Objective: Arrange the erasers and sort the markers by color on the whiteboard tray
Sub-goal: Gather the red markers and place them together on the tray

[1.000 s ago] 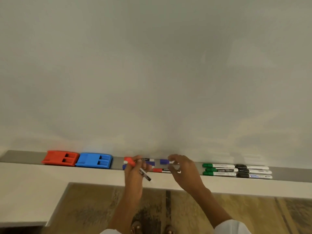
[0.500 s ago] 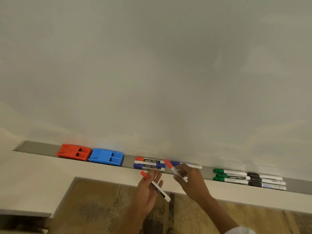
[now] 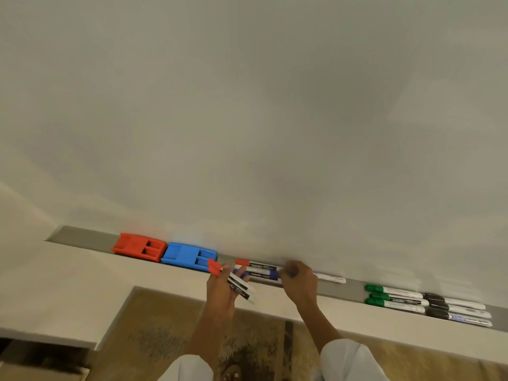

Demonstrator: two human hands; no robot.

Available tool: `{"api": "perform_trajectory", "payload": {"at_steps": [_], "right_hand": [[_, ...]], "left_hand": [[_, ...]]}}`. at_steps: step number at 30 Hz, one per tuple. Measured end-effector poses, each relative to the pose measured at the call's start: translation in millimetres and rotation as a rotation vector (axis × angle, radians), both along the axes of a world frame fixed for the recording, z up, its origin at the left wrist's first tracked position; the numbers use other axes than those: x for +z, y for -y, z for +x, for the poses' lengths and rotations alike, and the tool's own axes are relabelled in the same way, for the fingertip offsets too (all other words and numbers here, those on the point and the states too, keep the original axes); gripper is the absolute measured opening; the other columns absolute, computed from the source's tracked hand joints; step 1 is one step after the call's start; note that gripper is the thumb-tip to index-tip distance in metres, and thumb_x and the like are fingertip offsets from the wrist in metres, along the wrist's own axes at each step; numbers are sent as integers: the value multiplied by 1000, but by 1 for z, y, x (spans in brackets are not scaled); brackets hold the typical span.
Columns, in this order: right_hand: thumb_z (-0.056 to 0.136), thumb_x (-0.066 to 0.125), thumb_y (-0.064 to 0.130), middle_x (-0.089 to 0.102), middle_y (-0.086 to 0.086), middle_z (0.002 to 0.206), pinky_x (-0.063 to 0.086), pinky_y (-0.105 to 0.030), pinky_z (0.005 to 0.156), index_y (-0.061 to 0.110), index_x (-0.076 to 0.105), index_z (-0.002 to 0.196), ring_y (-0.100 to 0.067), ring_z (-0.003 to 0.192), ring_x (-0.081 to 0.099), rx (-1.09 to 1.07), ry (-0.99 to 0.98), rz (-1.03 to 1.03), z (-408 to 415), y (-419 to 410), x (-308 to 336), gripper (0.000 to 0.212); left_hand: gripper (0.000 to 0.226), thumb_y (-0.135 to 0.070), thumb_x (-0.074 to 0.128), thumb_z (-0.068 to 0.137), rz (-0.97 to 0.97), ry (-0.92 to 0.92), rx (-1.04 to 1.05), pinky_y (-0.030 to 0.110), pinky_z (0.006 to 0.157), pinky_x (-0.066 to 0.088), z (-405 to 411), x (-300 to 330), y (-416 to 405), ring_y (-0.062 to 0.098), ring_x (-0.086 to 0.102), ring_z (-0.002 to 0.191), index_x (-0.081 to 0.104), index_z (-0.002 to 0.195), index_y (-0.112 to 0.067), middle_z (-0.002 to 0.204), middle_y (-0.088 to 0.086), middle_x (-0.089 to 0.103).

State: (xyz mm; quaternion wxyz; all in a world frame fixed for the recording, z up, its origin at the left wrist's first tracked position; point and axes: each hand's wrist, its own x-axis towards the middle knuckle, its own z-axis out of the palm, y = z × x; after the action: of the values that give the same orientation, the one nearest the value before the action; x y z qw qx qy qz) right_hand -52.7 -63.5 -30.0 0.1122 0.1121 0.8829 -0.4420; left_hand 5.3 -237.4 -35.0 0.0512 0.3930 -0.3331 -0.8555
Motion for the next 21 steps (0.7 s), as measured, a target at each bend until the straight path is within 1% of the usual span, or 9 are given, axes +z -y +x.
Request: {"api": "perform_trajectory", "payload": {"at_steps": [2, 6, 8, 10, 12, 14, 17, 19, 21], "right_hand": [[85, 70, 19, 73, -9, 99, 44, -20, 73, 7, 69, 102, -14, 75, 58, 13, 7, 18, 0, 6, -3, 21], [86, 65, 15, 74, -9, 96, 35, -8, 54, 7, 70, 100, -10, 69, 55, 27, 14, 45, -3, 15, -5, 17], [85, 66, 14, 74, -9, 97, 36, -8, 55, 7, 70, 101, -11, 71, 56, 4, 26, 14, -3, 16, -6, 18], [83, 69, 15, 70, -3, 95, 41, -14, 65, 8, 68, 105, -12, 75, 57, -56, 31, -58, 0, 18, -2, 23], [81, 73, 20, 65, 4, 91, 43, -19, 71, 13, 67, 105, -9, 75, 58, -142, -3, -125, 5, 18, 5, 25], [80, 77, 24, 67, 8, 88, 50, -20, 69, 17, 67, 97, -3, 72, 60, -212, -71, -197, 13, 15, 14, 21], [82, 75, 14, 73, 2, 83, 60, -26, 64, 18, 70, 86, -15, 77, 71, -210, -103, -431, 28, 3, 28, 7], [83, 74, 9, 75, -1, 79, 61, -26, 62, 17, 72, 84, -19, 77, 73, -217, -146, -556, 40, -11, 37, 8], [81, 75, 8, 75, -5, 78, 61, -27, 64, 15, 73, 85, -20, 75, 74, -301, -196, -629, 52, -29, 45, 9]], "left_hand": [[36, -11, 50, 97, -34, -21, -45, 43, 75, 60, -14, 4, 1, 28, 74, 86, 46, 132, -5, 114, 20, 64], [26, -13, 49, 98, -105, 25, -177, 45, 77, 59, -33, 7, -3, 28, 73, 83, 50, 123, -7, 97, 17, 69], [18, -14, 49, 98, -135, 51, -216, 43, 73, 61, -36, 8, -3, 28, 73, 81, 53, 114, -10, 96, 16, 70], [14, -14, 49, 97, -142, 48, -225, 42, 71, 61, -33, 11, -2, 28, 74, 78, 53, 111, -12, 96, 16, 70], [19, -14, 50, 97, -144, 18, -207, 43, 74, 60, -27, 15, 1, 28, 74, 78, 52, 116, -11, 98, 17, 70], [28, -13, 50, 97, -130, -40, -161, 40, 72, 61, -20, 22, 1, 28, 74, 80, 52, 124, -6, 104, 20, 69], [35, -14, 54, 95, -49, -89, -61, 36, 66, 62, -8, 37, -10, 27, 75, 81, 52, 128, -2, 113, 24, 67], [30, -14, 55, 94, 27, -92, -3, 34, 60, 61, 0, 45, -23, 24, 76, 78, 59, 122, -5, 107, 17, 73], [23, -14, 54, 94, 97, -95, 20, 34, 59, 61, 8, 51, -36, 24, 76, 79, 63, 114, -7, 97, 12, 77]]}}
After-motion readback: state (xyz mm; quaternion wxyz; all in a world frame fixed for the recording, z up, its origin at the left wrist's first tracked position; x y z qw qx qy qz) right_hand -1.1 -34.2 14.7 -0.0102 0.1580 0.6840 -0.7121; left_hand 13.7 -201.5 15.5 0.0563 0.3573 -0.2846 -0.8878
